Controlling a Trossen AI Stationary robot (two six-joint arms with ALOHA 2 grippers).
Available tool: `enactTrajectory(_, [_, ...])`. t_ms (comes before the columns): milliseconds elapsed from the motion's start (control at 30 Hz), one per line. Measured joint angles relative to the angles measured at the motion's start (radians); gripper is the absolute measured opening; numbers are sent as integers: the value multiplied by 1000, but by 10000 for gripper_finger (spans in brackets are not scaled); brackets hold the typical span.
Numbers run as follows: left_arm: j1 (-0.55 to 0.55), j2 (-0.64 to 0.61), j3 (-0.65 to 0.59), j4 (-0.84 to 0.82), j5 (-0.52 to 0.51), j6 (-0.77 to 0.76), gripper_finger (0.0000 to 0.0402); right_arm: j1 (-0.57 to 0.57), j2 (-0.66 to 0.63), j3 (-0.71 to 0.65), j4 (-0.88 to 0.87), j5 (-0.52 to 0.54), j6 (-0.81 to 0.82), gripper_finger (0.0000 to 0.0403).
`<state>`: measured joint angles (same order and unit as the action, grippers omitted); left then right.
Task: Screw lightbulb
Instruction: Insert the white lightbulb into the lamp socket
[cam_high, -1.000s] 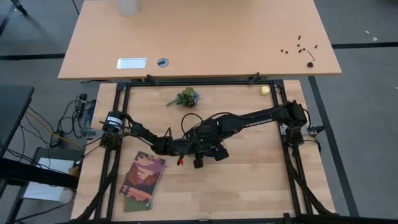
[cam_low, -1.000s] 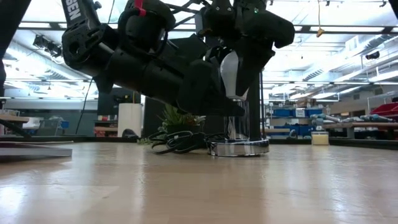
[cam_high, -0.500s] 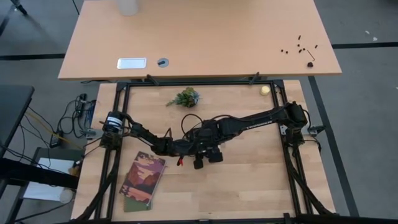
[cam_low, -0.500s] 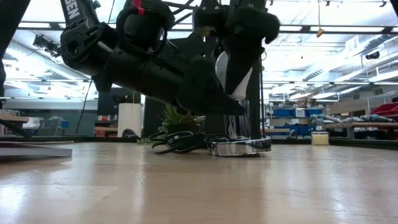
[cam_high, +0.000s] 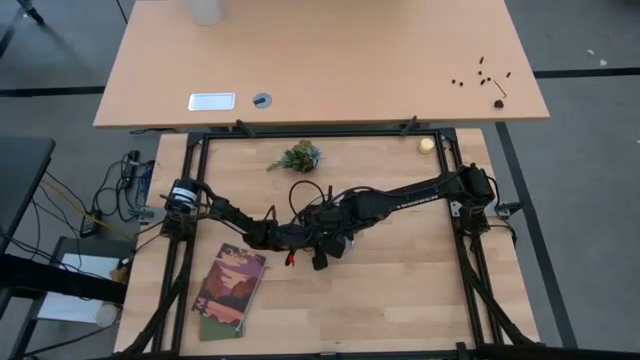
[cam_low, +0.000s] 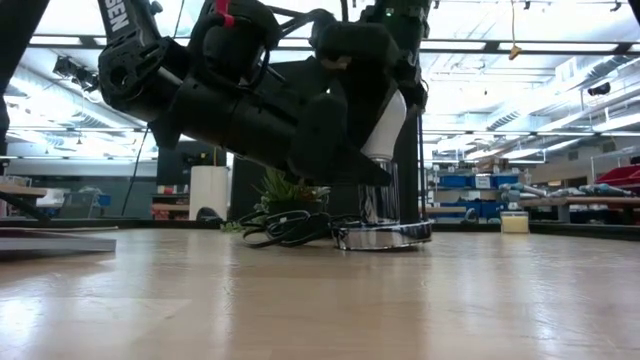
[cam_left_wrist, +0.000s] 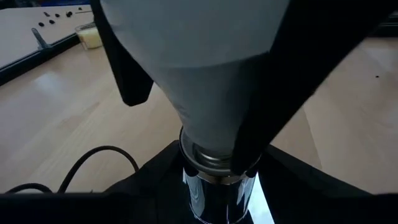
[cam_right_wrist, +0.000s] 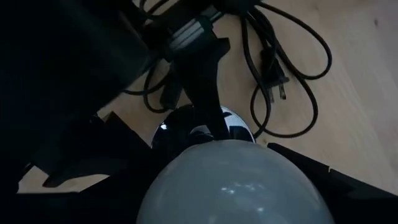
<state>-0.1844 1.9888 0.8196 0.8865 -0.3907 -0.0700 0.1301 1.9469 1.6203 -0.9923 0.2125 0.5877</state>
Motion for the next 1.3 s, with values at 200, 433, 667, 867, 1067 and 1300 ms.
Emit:
enactTrajectory(200, [-1,0,0,-2,1,4,193,7,0,0,22,9,-80,280])
enactTrajectory(433, [0,0,0,-1,1,-7,193,7,-1,0,24,-24,-300,317])
enactTrajectory(667, [0,0,0,-20,1,-13,193,7,-2,0,33,-58,-522,350])
enactTrajectory(867, [0,0,0,-27,2,-13,193,10,-2,0,33,-91,-813,354])
enactTrajectory(1067, [0,-2,1,-39,2,-14,193,10,-2,0,25,-104,-1064,354])
enactTrajectory(1300, [0,-2,1,-41,17,-12,193,5,-2,1,41,-174,-1185,350])
